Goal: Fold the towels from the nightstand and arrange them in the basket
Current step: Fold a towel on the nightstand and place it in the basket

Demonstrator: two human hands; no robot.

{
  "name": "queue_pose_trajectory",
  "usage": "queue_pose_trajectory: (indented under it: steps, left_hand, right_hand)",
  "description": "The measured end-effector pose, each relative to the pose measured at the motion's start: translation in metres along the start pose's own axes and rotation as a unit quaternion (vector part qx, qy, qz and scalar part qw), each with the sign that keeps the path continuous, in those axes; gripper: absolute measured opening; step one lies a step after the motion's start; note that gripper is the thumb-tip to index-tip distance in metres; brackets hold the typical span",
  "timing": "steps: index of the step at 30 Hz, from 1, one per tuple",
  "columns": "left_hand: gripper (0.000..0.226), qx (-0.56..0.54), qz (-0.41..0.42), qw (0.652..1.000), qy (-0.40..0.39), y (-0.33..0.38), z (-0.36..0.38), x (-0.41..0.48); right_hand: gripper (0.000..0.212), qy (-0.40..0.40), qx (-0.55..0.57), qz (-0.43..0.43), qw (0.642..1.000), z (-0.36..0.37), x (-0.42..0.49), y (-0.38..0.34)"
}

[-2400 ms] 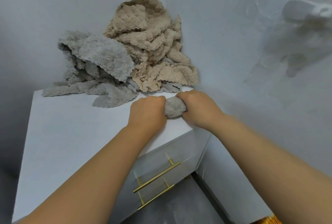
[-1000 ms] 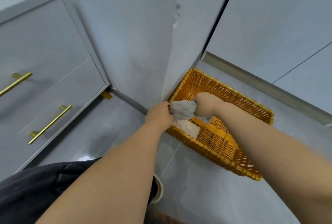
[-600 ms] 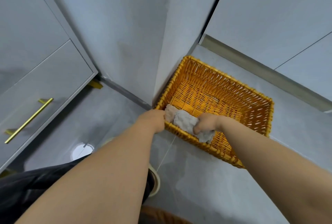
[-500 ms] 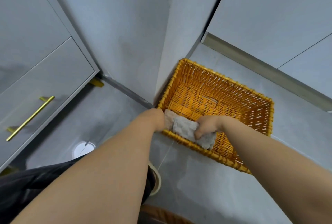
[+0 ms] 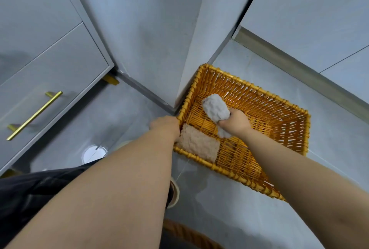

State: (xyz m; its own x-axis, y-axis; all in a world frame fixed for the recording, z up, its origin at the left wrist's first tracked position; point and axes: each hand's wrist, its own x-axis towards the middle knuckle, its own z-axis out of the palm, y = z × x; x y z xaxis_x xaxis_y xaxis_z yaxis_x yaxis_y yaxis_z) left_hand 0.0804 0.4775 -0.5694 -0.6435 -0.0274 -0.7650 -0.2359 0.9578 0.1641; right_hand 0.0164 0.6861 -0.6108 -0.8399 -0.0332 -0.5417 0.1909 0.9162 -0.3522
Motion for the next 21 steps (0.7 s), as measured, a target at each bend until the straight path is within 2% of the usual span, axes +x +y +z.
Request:
queue_pose_trajectory:
  steps: [4,8,11,14,18,21]
  left_hand:
    - [0.022,-0.020,-0.055,0.998,-0.013,-0.008,-0.002,0.005]
    - [0.026,0.015,-0.096,0.995,-0.019,-0.021,-0.004,0.006]
    - [0.035,0.044,-0.106,0.993,-0.038,-0.027,-0.003,0.004]
    - [0.032,0.034,-0.105,0.993,-0.038,-0.027,0.000,0.006]
    - [0.014,-0.041,-0.072,0.995,0.054,-0.024,-0.001,0.014]
    - [0.008,-0.053,-0.049,0.994,0.083,-0.021,-0.003,0.016]
  right_hand:
    - [0.024,0.075,-0.059,-0.008,0.995,0.020,0.003,-0.019]
    - [0.027,0.123,-0.198,-0.105,0.967,0.041,0.004,-0.018]
    - [0.036,0.119,-0.266,-0.129,0.948,0.059,0.006,-0.018]
    - [0.037,0.126,-0.284,-0.149,0.939,0.075,0.003,-0.024]
    - [0.043,0.087,-0.304,-0.168,0.934,0.099,-0.002,-0.020]
    - [0.044,0.026,-0.340,-0.200,0.919,0.104,-0.005,-0.016]
